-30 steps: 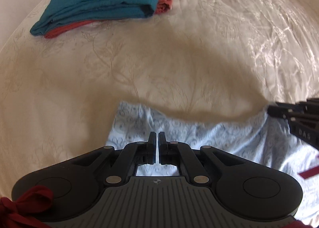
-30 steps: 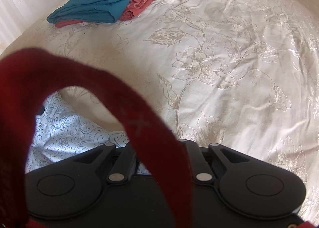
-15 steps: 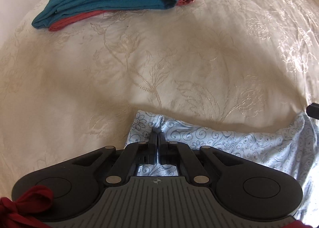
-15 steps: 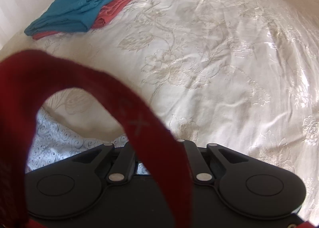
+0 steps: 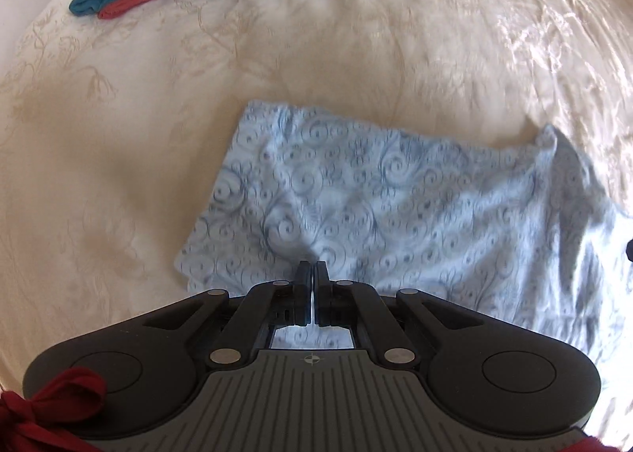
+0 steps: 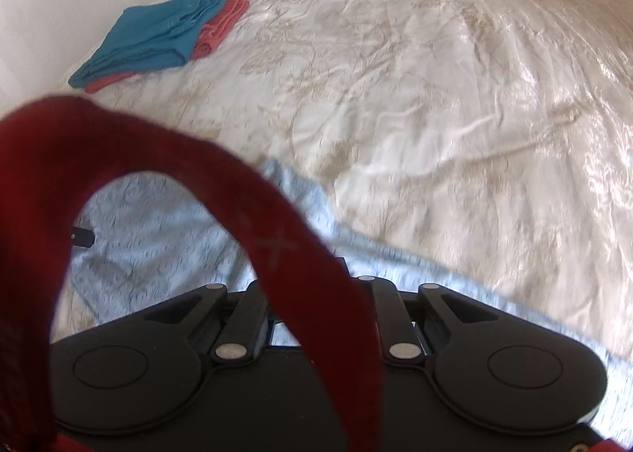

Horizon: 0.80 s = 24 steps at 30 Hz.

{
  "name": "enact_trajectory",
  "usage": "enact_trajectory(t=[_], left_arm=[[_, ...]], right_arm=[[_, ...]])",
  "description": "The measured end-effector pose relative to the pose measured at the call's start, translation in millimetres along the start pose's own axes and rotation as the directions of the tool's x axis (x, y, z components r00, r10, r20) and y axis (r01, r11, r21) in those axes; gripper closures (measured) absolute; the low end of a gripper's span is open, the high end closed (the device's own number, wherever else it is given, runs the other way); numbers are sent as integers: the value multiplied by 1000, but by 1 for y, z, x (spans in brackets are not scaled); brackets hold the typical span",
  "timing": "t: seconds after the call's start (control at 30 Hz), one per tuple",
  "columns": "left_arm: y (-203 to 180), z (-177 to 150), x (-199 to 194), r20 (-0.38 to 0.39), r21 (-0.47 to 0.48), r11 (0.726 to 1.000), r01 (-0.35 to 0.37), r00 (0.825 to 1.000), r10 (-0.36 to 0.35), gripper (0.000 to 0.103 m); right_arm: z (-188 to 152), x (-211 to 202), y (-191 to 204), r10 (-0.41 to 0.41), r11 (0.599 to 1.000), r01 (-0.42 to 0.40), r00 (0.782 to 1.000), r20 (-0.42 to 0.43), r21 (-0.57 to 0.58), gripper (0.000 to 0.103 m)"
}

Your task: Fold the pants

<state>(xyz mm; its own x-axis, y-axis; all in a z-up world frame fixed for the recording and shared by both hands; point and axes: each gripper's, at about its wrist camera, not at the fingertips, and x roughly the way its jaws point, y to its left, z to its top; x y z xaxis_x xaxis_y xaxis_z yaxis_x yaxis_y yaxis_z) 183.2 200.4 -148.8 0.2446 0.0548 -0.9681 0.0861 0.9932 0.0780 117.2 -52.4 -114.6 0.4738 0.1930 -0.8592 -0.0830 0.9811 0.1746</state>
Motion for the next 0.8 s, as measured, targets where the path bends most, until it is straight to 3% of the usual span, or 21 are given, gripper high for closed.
enact_trajectory(t=[0.2, 0.33, 0.47, 0.57, 0.8], left_arm=[[0, -29, 12, -79, 62, 996, -65, 994, 70, 100], [5, -33, 3, -75, 49, 997, -61, 995, 64, 100], [-4, -35, -19, -15, 93, 995, -42, 999, 44, 100], [-15, -34, -30, 18, 143, 989, -30, 999, 28, 100], [-40, -44, -43, 49, 245, 969, 6, 999, -19, 100]], right_arm=[[-56, 7, 25, 9, 998, -19, 985, -170, -60, 82], [-73, -9, 32, 8, 998, -17, 986, -167, -56, 82], [-88, -27, 20, -18, 997, 28, 991, -133, 77, 81], [-99, -31, 4, -25, 971, 53, 992, -122, 232, 79], [-125, -32, -23, 7, 829, 40, 997, -82, 558, 69]])
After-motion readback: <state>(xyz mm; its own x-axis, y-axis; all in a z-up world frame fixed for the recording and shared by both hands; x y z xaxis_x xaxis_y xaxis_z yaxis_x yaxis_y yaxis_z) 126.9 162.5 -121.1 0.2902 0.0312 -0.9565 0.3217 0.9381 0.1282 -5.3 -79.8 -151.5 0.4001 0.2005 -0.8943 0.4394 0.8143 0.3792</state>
